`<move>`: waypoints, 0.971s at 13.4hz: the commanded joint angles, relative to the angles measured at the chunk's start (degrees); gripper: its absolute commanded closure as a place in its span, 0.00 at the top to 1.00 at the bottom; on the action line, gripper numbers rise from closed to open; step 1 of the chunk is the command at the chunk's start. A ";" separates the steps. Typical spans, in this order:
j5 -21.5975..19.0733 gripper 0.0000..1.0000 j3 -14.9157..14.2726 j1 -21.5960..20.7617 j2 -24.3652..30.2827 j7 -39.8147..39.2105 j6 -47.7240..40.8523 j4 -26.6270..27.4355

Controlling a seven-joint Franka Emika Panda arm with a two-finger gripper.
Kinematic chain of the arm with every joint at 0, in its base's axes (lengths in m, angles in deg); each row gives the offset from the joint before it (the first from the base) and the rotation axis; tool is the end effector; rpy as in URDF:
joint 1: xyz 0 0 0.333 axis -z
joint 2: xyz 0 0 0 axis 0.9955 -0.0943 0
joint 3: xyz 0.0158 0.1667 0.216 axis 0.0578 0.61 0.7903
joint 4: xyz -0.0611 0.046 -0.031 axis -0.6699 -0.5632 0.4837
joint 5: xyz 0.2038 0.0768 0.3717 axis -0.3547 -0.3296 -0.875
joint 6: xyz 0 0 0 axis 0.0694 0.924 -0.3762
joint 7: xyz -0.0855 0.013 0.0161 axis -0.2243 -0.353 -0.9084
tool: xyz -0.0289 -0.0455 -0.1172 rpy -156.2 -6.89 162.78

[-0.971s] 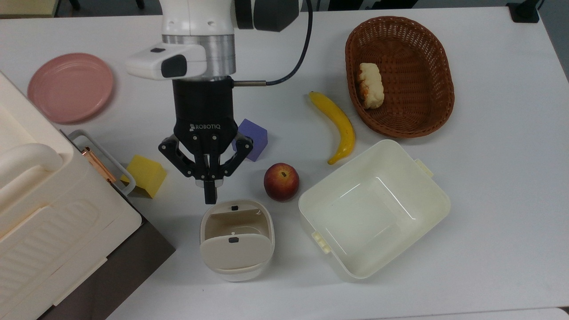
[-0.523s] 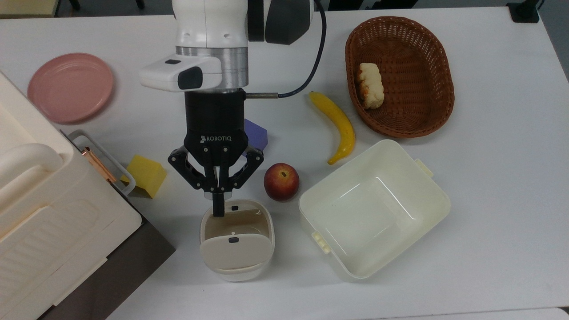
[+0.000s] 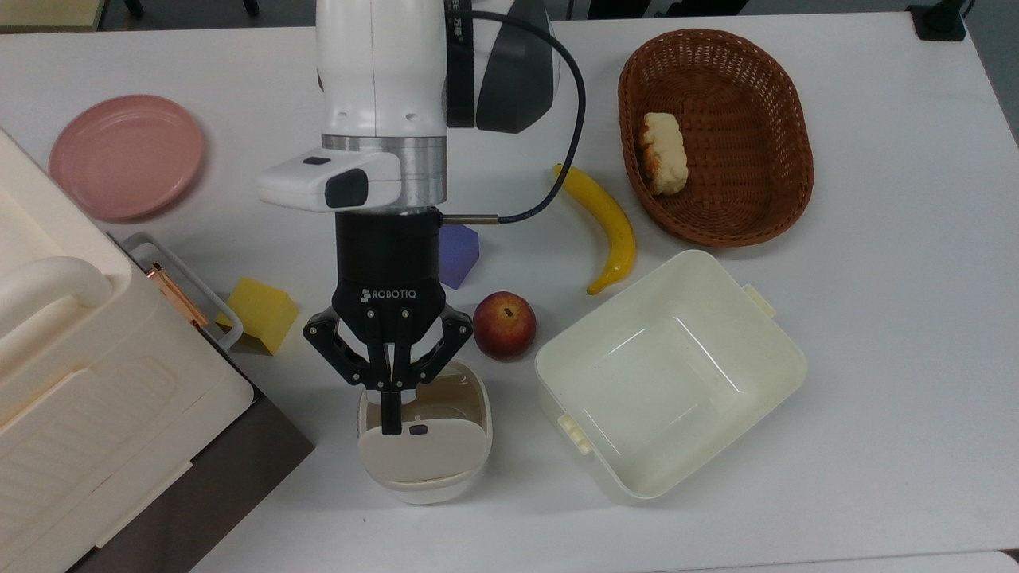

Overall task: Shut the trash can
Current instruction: 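Push the raised lid down with the gripper until it shuts on the can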

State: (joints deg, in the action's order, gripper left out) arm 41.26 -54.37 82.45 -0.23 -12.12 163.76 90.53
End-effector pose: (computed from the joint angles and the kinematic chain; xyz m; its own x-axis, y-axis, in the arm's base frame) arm 0.8190 0.0083 0.4604 0.6217 0.0691 0.7802 0.0367 -0.9976 0.0591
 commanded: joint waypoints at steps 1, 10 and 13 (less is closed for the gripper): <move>-0.71 0.00 -1.54 -1.20 -1.27 -1.17 0.70 -1.33; 1.30 0.00 -1.45 -0.94 -1.71 -1.26 0.61 0.07; 2.10 0.00 -1.37 -0.94 -1.62 -1.26 0.61 1.56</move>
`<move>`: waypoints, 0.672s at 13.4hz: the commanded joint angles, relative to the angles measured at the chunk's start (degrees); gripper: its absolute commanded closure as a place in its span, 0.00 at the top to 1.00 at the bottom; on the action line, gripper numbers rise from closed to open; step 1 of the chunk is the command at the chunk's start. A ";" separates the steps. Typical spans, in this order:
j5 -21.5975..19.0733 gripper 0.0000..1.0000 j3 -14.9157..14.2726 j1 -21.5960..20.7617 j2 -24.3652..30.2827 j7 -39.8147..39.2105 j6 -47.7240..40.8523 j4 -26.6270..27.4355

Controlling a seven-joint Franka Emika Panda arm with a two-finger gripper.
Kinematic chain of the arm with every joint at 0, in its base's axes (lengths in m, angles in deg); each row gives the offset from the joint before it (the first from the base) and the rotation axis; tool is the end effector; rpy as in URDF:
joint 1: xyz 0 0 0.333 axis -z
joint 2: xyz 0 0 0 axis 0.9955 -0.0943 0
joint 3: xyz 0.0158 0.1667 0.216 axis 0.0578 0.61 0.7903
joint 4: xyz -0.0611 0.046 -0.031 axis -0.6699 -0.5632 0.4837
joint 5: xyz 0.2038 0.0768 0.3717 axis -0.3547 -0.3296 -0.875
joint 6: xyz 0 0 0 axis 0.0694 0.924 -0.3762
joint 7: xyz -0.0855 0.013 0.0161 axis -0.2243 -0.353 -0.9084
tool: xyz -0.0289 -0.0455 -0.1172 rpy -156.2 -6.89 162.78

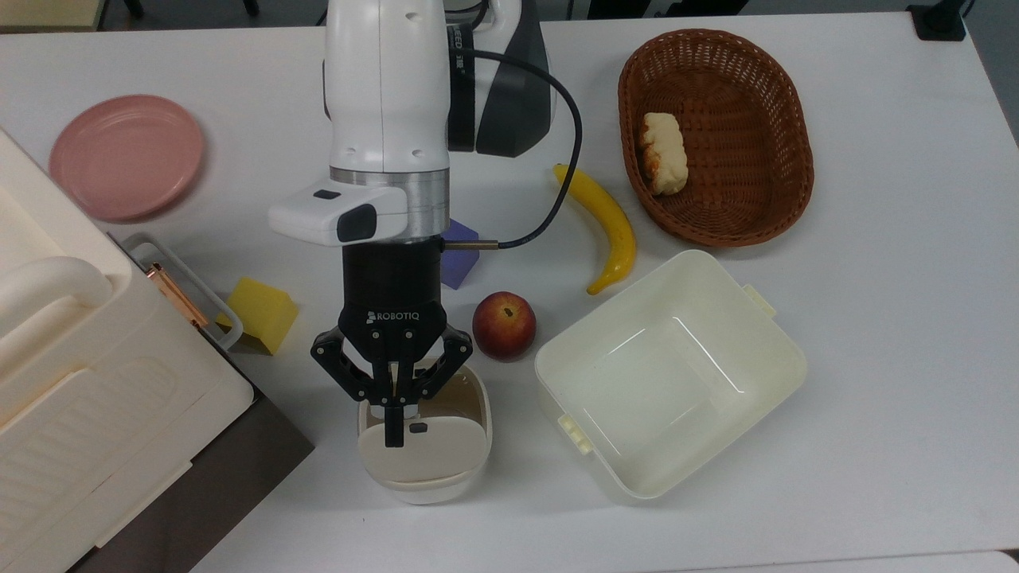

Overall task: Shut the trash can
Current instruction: 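Push the raised lid down with the gripper until it shuts on the can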

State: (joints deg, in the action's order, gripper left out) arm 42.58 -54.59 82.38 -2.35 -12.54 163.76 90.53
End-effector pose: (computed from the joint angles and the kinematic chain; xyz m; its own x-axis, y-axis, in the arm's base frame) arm 0.8231 0.0079 0.4301 0.6493 0.0991 0.7540 0.0485 -0.9948 0.0890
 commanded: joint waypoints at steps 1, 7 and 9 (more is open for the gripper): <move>0.87 0.00 -0.97 -0.78 0.76 -0.83 0.60 2.01; 4.38 0.00 2.28 1.15 6.56 -0.92 0.60 11.05; 4.38 0.00 2.72 1.50 7.35 -0.92 0.60 11.94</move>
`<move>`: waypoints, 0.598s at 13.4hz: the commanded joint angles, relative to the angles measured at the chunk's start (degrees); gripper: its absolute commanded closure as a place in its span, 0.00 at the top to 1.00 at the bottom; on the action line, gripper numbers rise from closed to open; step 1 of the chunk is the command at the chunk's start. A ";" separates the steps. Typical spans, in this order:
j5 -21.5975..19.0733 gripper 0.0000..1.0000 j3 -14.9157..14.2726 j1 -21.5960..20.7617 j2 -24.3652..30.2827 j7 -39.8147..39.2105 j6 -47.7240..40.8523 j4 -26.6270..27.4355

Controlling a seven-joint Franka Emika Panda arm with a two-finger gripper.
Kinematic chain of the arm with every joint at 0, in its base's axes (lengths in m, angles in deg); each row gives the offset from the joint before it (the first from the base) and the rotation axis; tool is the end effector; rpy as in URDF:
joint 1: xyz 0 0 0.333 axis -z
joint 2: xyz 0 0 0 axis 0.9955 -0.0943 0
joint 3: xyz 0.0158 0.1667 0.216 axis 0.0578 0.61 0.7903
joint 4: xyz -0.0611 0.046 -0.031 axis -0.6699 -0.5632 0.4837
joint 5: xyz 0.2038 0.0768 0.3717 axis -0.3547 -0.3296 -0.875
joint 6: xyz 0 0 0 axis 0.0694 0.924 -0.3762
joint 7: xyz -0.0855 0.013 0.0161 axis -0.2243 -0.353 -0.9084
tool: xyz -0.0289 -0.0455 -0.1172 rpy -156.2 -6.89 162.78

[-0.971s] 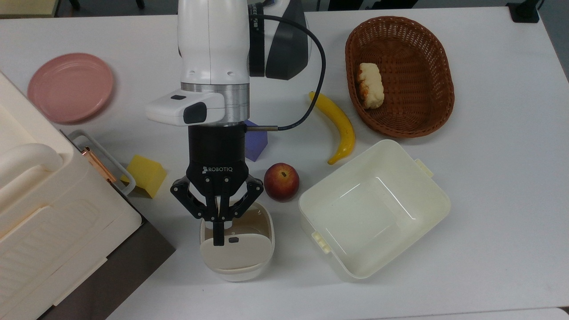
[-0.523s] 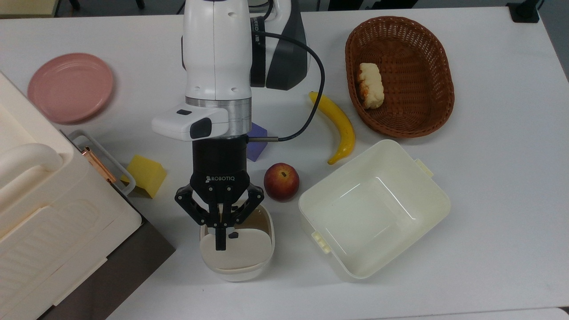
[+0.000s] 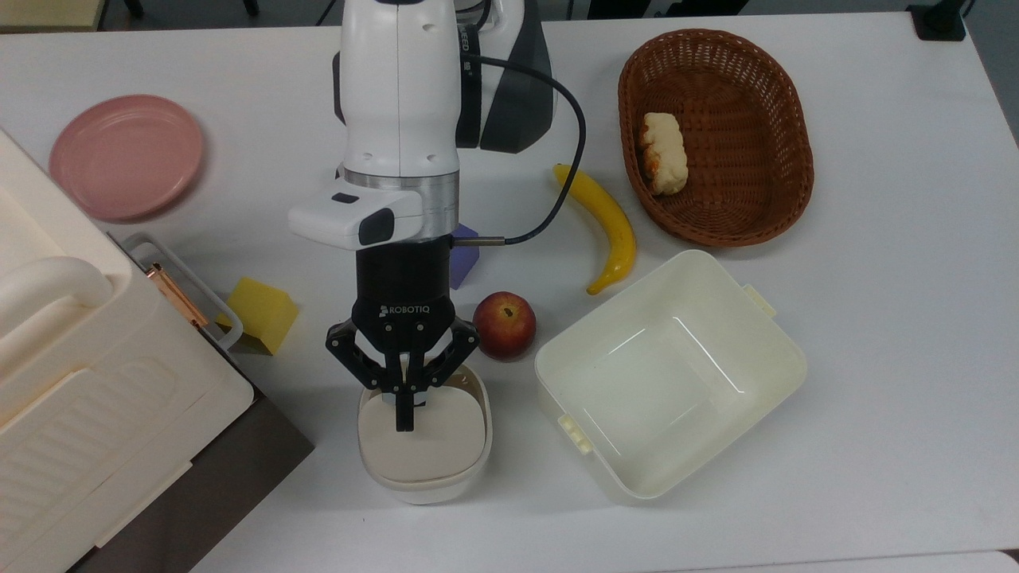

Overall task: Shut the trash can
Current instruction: 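Push the raised lid down with the gripper until it shuts on the can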

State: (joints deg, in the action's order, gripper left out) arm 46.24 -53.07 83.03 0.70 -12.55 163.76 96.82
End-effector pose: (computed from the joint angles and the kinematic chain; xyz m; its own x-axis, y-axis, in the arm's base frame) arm 0.8101 0.0145 0.4093 0.6876 0.1494 0.7106 0.0818 -0.9883 0.1286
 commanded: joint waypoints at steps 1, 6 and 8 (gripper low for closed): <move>0.72 0.00 1.38 1.03 4.48 -1.00 0.60 6.44; 2.91 0.00 1.38 1.03 6.05 -1.00 0.60 10.65; 3.00 0.00 1.38 1.03 7.89 -1.17 0.60 13.64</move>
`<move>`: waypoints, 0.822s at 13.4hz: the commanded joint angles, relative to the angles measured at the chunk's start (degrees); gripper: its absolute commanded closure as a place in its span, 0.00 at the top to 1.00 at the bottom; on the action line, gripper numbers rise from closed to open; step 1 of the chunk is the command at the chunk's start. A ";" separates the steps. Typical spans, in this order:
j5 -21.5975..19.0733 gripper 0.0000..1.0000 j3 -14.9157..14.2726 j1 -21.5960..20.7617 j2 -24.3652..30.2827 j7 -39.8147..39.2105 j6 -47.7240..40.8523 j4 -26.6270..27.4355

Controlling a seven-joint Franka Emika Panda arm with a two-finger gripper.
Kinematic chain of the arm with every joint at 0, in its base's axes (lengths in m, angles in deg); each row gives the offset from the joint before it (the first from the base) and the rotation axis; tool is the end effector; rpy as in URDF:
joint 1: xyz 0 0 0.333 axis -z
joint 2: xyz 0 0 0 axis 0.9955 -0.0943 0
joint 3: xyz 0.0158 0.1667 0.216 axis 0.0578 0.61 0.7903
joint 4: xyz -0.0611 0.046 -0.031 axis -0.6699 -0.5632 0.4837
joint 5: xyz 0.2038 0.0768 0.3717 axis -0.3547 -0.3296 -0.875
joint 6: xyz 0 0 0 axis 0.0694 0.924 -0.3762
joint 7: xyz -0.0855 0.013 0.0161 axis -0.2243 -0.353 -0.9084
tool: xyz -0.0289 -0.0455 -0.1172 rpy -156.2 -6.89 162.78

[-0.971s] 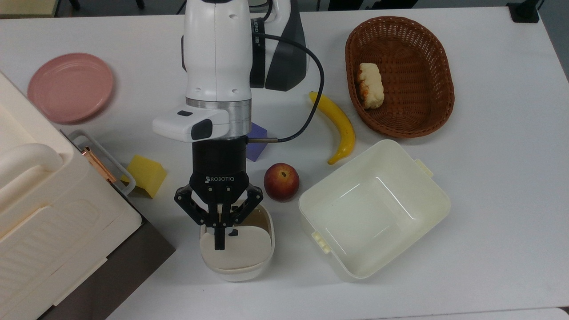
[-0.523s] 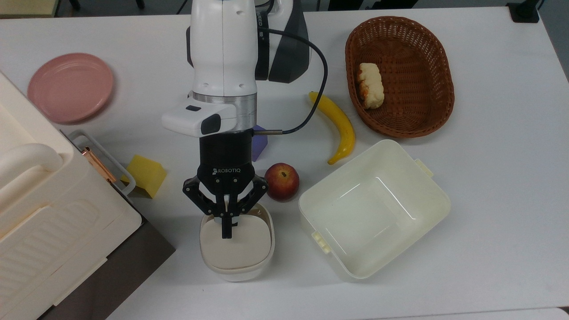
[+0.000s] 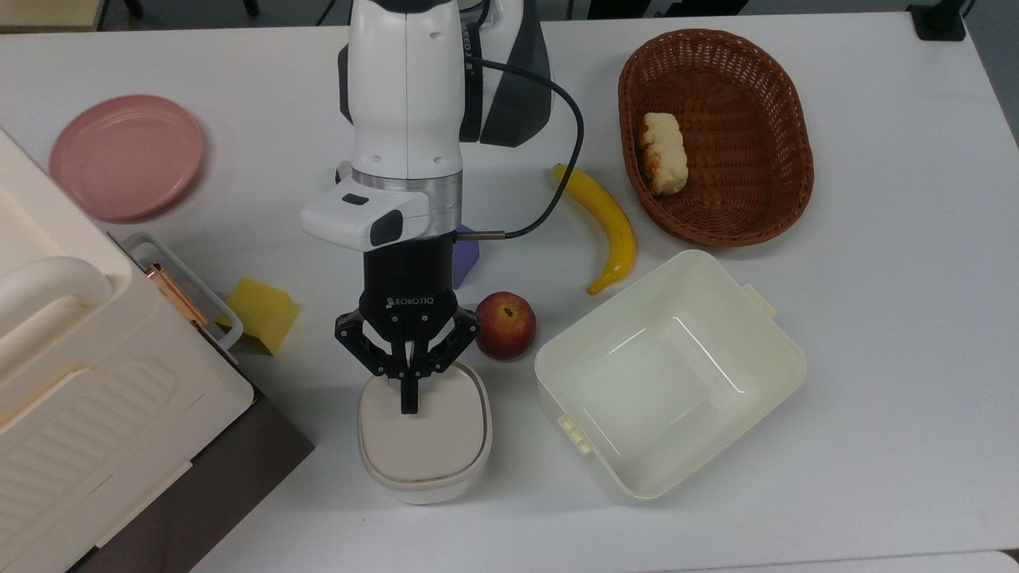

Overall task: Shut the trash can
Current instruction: 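Push the raised lid down with the gripper until it shuts on the can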

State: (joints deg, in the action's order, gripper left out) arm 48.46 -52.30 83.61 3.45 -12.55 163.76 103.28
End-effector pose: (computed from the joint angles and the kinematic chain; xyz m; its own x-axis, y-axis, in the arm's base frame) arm 0.7946 0.0151 0.3828 0.7294 0.1794 0.6601 0.1051 -0.9829 0.1509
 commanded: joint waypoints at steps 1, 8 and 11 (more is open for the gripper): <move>0.87 0.00 0.60 0.46 6.21 -1.17 0.60 8.50; 0.78 0.00 0.69 1.07 6.66 -3.54 0.60 11.41; 0.78 0.00 0.60 0.90 7.71 -3.63 0.52 13.26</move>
State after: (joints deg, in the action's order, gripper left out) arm 48.61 -52.24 84.24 7.38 -15.15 163.76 111.48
